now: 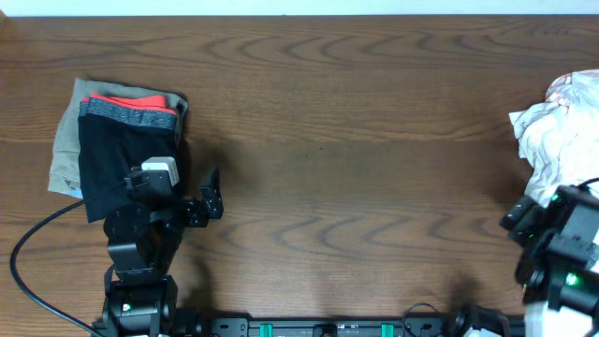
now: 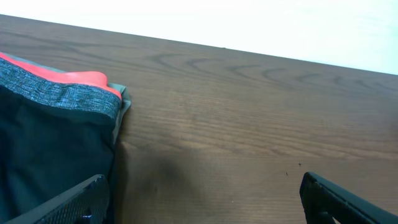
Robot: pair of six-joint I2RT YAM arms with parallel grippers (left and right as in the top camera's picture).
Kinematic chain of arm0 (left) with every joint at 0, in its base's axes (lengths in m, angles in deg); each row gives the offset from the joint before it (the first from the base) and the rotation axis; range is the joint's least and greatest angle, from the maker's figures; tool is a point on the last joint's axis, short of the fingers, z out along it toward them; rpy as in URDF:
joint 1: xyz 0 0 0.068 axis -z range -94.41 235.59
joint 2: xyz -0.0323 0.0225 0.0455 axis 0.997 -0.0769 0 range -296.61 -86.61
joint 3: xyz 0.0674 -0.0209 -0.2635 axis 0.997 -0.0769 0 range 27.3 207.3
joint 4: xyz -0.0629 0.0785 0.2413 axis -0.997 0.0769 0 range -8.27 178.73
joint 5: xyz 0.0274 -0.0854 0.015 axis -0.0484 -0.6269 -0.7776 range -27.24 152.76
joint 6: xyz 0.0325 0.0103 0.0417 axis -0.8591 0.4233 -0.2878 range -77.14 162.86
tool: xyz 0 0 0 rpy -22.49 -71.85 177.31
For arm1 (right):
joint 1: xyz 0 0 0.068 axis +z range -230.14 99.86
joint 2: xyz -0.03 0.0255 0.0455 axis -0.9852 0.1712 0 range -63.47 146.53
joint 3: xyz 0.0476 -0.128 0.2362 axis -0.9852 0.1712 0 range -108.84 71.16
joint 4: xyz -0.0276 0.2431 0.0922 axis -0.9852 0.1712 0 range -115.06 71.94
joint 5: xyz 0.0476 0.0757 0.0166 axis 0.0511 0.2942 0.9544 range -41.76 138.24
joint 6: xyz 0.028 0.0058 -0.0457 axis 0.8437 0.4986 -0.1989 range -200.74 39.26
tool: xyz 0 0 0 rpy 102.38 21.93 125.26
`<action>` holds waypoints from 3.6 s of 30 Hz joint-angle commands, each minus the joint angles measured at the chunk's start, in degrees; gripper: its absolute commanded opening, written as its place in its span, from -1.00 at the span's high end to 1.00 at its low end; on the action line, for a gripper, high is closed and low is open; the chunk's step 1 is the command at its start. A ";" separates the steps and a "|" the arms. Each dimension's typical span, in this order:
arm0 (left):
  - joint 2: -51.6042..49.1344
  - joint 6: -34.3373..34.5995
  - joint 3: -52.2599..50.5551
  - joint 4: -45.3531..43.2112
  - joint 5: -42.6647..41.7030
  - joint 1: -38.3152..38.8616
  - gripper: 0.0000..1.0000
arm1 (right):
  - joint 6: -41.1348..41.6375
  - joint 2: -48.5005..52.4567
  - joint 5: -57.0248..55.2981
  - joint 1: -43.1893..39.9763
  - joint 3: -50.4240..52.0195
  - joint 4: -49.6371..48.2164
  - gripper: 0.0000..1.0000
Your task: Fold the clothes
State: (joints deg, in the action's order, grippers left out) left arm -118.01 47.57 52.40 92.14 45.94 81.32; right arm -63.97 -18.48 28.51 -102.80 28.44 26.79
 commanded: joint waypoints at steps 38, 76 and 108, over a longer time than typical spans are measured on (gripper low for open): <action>0.04 0.52 1.18 -0.17 -0.92 0.24 -0.96 | -3.96 32.17 5.40 -26.88 -3.87 -8.44 -0.02; 0.04 0.52 1.18 -0.22 -0.92 0.24 -0.96 | -16.70 42.73 38.84 37.92 -14.71 -27.47 0.35; -19.02 3.30 11.02 -1.60 -3.91 14.62 -0.96 | -11.85 41.83 21.11 26.18 -19.87 -9.81 -0.16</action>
State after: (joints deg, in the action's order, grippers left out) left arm -131.41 50.43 56.95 91.22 43.10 91.90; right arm -78.04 23.53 51.90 -75.11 9.03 17.63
